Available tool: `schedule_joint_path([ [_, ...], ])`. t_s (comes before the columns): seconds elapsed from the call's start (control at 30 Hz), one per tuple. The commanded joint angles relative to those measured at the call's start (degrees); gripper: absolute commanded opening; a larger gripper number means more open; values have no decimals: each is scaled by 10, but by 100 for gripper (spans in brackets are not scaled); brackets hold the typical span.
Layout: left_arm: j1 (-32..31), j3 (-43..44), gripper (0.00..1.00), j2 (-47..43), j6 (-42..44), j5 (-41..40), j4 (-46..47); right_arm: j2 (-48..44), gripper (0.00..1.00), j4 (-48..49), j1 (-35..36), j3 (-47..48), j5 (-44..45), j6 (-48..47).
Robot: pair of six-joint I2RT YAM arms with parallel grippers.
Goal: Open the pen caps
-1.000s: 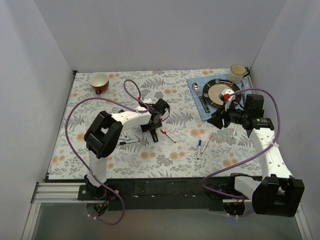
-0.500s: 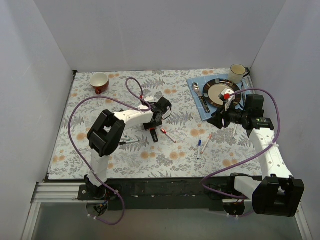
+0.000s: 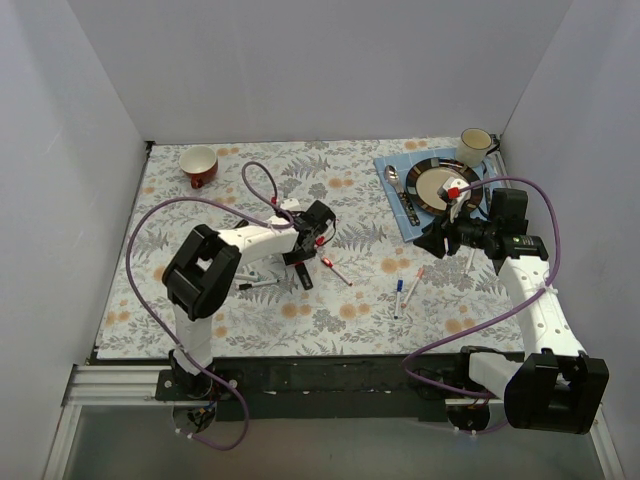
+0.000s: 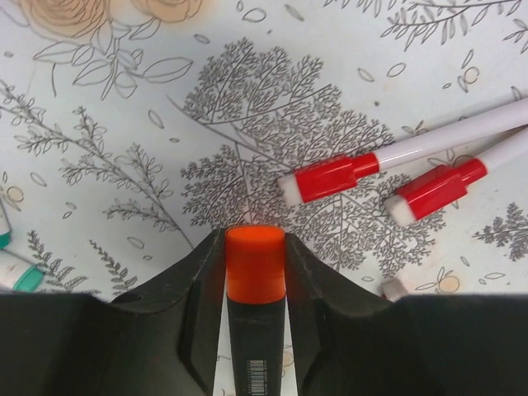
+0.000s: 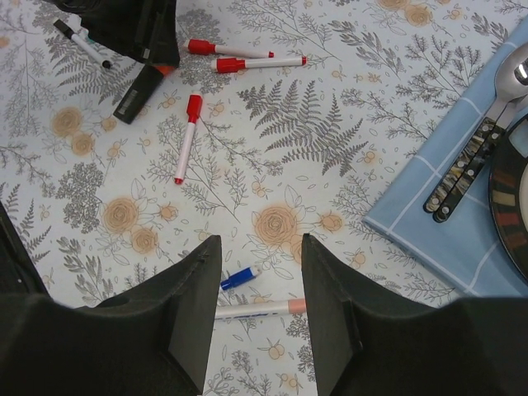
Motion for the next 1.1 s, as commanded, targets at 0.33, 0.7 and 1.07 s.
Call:
schedule_joint_path([
  [0.33,0,-176,12,-256,41,70,199,37,52,0,23,-7,-99,-19],
  [0.7,-65,-218,10,-258,48,74,444,161,59,139,187,-20,-143,169],
  [1.07,-137,-165,6,-178,-22,-10,451,176,79,283,224,-67,-43,298],
])
